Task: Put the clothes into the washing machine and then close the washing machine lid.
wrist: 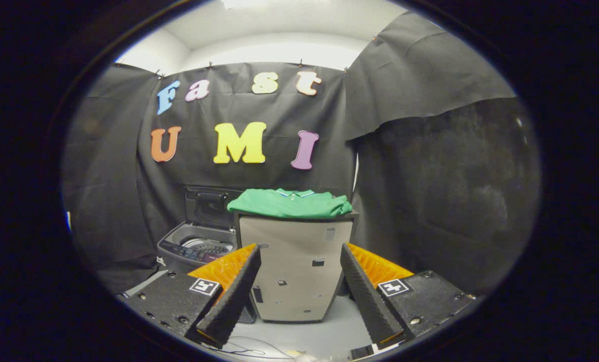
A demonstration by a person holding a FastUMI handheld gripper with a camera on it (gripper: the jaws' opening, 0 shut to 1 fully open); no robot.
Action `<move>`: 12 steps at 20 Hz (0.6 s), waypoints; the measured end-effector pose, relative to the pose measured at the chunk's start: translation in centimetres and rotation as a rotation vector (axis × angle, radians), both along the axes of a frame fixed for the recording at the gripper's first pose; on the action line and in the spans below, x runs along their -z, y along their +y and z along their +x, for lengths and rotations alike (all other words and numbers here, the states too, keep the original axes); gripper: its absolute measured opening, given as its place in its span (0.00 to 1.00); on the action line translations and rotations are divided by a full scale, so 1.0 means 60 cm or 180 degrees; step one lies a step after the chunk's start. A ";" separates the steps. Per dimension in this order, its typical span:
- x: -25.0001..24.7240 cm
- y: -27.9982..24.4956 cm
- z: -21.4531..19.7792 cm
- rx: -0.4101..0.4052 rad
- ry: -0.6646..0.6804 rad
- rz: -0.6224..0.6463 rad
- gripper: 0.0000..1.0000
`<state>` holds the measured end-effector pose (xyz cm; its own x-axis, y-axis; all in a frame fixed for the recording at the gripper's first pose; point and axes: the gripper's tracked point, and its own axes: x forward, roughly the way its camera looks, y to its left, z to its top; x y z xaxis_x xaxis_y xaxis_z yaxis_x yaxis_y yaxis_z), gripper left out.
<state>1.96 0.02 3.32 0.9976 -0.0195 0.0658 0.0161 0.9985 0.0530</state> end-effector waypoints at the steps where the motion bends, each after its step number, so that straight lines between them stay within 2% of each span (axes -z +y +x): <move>1: -0.013 0.004 0.004 0.0011 0.0014 0.0033 1.00; 6: -0.105 0.017 0.052 0.0108 0.0004 0.0061 1.00; 12: -0.215 0.050 0.167 0.0069 0.0082 0.0041 0.99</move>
